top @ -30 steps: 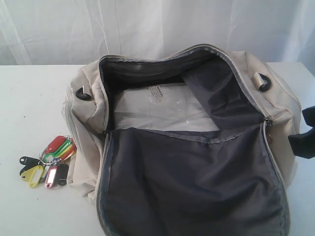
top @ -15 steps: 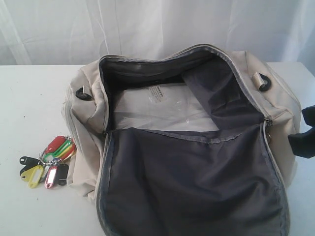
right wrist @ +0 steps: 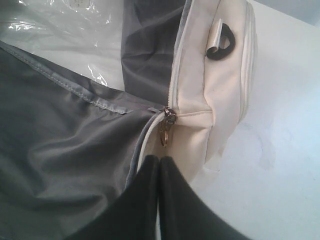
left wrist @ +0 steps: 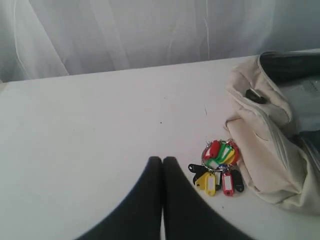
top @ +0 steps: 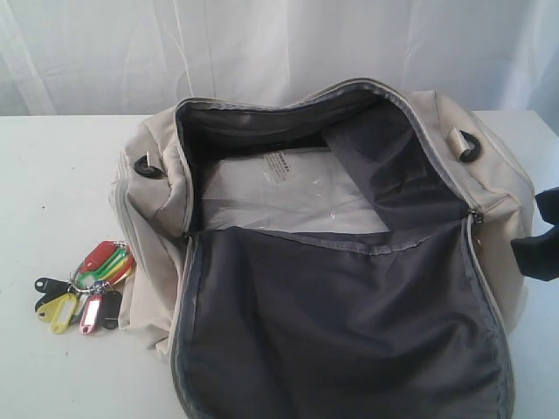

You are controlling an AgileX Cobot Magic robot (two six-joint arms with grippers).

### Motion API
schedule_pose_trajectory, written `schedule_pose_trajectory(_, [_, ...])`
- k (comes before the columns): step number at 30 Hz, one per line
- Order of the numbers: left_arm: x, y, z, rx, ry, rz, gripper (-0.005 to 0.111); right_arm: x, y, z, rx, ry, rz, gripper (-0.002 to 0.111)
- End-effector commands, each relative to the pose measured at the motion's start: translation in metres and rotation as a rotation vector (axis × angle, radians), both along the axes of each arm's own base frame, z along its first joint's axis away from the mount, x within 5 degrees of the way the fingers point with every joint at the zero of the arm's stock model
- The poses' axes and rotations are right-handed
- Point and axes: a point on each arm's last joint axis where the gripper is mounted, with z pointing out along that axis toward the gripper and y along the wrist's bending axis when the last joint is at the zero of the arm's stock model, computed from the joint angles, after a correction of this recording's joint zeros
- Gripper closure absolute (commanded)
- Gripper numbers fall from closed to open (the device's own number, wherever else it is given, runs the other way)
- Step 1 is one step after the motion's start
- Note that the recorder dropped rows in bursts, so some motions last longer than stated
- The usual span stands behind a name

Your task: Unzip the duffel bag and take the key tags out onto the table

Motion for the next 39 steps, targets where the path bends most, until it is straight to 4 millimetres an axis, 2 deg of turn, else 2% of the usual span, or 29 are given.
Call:
schedule_pose_trajectory(1, [-0.022, 0.002, -0.014, 0.001, -0.036, -0.006, 0.107, -0.001, 0.0, -0.001, 0.007, -0.004, 0.002, 0.108])
schedule_pose_trajectory(4, [-0.028, 0.003, -0.031, 0.005, -0.114, 0.0, 0.107, -0.001, 0.0, -0.001, 0.007, -0.004, 0.002, 0.108])
schedule_pose_trajectory(6, [-0.025, 0.003, -0.05, 0.008, -0.171, 0.003, 0.107, -0.001, 0.0, -0.001, 0.007, -0.004, 0.002, 0.108])
schedule_pose_trajectory(10, [0.014, 0.002, -0.083, 0.009, -0.061, -0.001, 0.107, -0.002, -0.001, 0.0, 0.016, -0.005, 0.003, 0.108])
schedule_pose_trajectory(12, [0.036, 0.004, -0.106, 0.033, -0.017, 0.012, 0.107, -0.002, -0.001, 0.001, 0.016, -0.008, 0.004, 0.108])
schedule_pose_trajectory(16, [0.068, 0.004, -0.154, 0.042, 0.079, 0.005, 0.107, -0.002, -0.001, 0.001, 0.016, -0.008, 0.004, 0.108])
schedule_pose_trajectory(20, [0.1, 0.002, -0.182, 0.059, -0.142, -0.008, 0.107, -0.002, -0.001, 0.0, 0.018, -0.004, 0.003, 0.108])
schedule_pose_trajectory(23, [0.113, 0.0, -0.202, 0.06, -0.301, -0.023, 0.107, -0.002, -0.001, 0.0, 0.018, -0.004, 0.003, 0.108])
schedule_pose_trajectory(25, [0.118, -0.001, -0.219, 0.059, -0.349, -0.031, 0.107, -0.002, -0.001, 0.0, 0.018, -0.004, 0.003, 0.108])
schedule_pose_trajectory(26, [0.119, -0.001, -0.221, 0.058, -0.384, -0.033, 0.107, -0.002, -0.001, 0.0, 0.018, -0.004, 0.003, 0.108])
schedule_pose_trajectory(30, [0.117, 0.0, -0.243, 0.069, -0.15, -0.025, 0.107, -0.002, -0.001, 0.0, 0.018, -0.004, 0.003, 0.108])
schedule_pose_trajectory(35, [0.115, 0.001, -0.253, 0.07, -0.028, -0.021, 0.107, -0.002, -0.001, 0.0, 0.018, -0.004, 0.003, 0.108])
schedule_pose_trajectory(39, [0.115, 0.001, -0.254, 0.07, -0.019, -0.02, 0.107, -0.002, -0.001, 0.0, 0.017, -0.005, 0.003, 0.108])
